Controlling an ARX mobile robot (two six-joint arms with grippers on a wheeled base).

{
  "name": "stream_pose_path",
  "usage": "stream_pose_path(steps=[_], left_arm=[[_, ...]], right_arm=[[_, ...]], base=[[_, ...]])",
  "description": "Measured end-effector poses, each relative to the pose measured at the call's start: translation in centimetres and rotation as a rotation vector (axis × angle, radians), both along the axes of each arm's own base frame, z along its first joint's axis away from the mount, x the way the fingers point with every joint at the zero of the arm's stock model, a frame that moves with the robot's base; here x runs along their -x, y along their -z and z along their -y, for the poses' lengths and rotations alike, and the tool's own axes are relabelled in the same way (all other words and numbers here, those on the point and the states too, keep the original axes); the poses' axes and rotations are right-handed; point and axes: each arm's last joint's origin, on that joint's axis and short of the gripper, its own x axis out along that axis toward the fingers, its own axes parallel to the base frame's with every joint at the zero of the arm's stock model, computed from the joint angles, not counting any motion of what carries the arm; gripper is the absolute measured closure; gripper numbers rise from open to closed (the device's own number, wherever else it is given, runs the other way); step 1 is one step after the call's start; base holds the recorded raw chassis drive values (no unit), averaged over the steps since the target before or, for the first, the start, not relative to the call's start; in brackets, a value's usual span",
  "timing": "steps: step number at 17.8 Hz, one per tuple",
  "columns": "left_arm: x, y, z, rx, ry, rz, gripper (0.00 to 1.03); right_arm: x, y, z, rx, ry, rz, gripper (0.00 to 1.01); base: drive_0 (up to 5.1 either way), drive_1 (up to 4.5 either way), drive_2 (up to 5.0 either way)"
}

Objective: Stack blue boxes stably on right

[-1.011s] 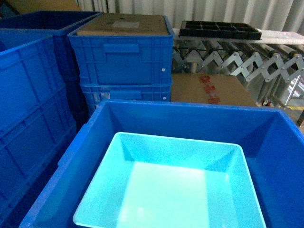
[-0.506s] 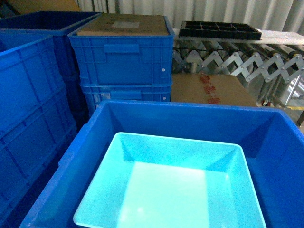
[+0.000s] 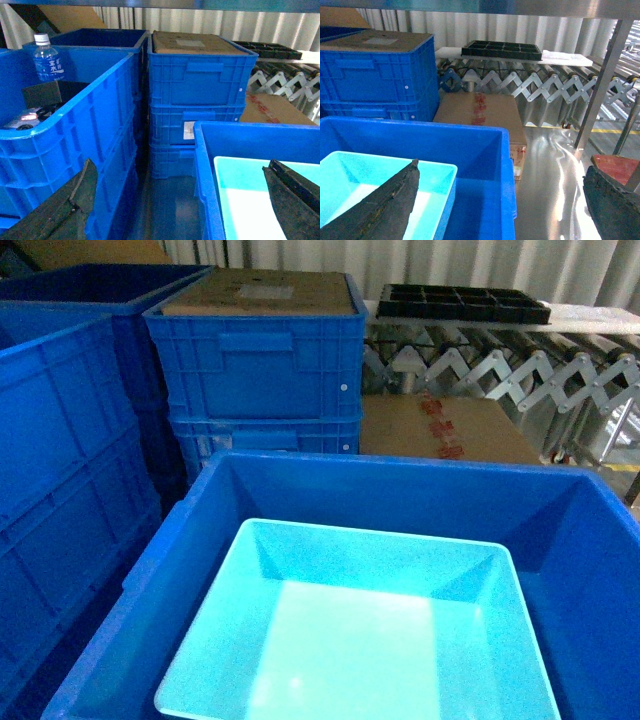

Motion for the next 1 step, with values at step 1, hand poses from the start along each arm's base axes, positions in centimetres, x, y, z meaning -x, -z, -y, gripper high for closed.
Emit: stream_pose_path(steps=[1], left_arm=[[0.0,0.0,0.0,0.0,0.0,0.0,0.05]], right_arm=[[0.0,0.0,0.0,0.0,0.0,0.0,0.03]], base=[[0.0,0.0,0.0]])
